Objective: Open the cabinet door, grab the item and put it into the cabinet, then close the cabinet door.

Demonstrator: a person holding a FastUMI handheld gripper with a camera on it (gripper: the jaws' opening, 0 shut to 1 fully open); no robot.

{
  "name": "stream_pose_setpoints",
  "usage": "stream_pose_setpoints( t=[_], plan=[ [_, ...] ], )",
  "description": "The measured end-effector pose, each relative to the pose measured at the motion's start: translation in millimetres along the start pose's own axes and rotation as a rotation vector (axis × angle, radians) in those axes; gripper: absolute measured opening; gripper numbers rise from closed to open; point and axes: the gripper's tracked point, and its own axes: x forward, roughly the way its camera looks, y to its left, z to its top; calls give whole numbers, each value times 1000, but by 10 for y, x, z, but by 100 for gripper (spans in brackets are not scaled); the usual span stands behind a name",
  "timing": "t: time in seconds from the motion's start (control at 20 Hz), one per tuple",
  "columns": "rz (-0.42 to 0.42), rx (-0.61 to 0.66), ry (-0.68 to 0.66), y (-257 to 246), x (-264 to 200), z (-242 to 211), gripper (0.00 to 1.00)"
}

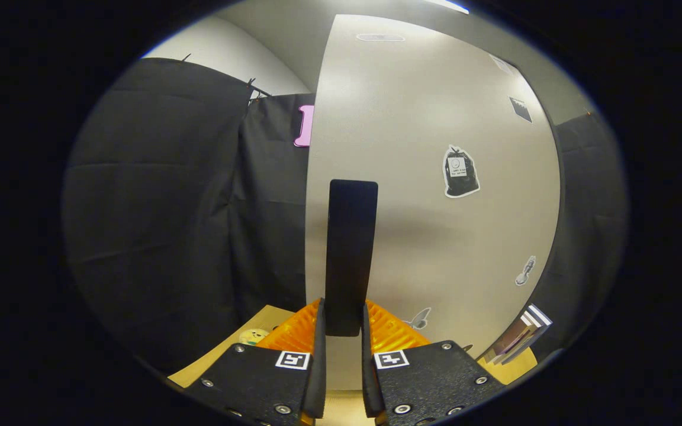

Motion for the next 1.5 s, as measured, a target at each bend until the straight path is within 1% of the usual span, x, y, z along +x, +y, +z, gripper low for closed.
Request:
stream_pose_setpoints(
  t=[0.2, 0.45, 0.6, 0.85, 1.2, 1.3, 1.5],
  plan=[
    [32, 11, 15, -31, -39, -13, 25],
    [134, 13, 6, -98, -98, -34, 25],
    [179, 28, -3, -151, -147, -53, 26],
    [280, 39, 3, -217, -361, -77, 26],
    [385, 42, -14, -376, -458, -105, 25],
    [399, 24, -16, -440, -527, -117, 25],
    [405, 45, -10, -582, -628, -145, 25]
  ],
)
